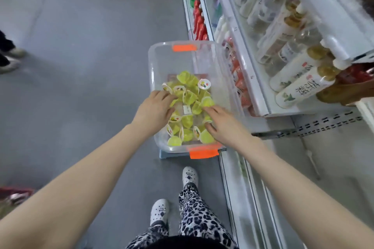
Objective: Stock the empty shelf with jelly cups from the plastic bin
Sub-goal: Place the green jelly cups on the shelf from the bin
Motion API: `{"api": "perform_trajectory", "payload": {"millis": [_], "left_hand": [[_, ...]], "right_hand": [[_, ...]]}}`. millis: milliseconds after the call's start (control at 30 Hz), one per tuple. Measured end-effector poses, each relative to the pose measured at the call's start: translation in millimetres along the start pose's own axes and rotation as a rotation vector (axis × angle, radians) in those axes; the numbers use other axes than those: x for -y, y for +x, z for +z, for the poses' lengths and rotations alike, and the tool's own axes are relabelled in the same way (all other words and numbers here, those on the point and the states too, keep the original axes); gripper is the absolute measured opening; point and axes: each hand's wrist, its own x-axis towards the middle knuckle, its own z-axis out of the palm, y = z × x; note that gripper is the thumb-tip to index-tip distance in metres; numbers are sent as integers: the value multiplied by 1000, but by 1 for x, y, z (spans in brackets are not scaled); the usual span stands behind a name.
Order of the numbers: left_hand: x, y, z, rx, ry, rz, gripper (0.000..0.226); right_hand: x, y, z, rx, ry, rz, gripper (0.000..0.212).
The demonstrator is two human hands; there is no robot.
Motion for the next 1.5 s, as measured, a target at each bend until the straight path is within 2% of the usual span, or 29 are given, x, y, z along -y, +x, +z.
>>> {"api": "perform_trajectory", "payload": {"millis": [200,300,367,533,700,800,900,1100,1267,1500], "left_hand": [[18,-1,30,-69,28,27,28],[21,0,33,-93,22,37,28],[21,0,35,-110,17,33,28],[21,-1,37,-141,11,35,23],[18,2,33,-136,58,27,28],[13,9,31,-61,142,36,36],[0,30,38,33,145,-10,42],[-8,91,78,336,131,-267,55],[10,127,122,422,192,-201,65],[25,139,153,469,184,-216,73]], "right_hand": [[-13,87,58,365,-17,107,58],[-16,112,83,466,39,161,54],[-18,120,96,475,90,174,52],[-20,125,116,380,193,239,42],[-21,128,100,354,228,256,39],[-26,127,72,287,217,218,44],[-36,129,34,121,151,147,48],[-61,146,-22,-165,136,72,48],[-76,153,-23,-221,49,-37,51],[-78,155,-16,-339,133,-42,48]]}}
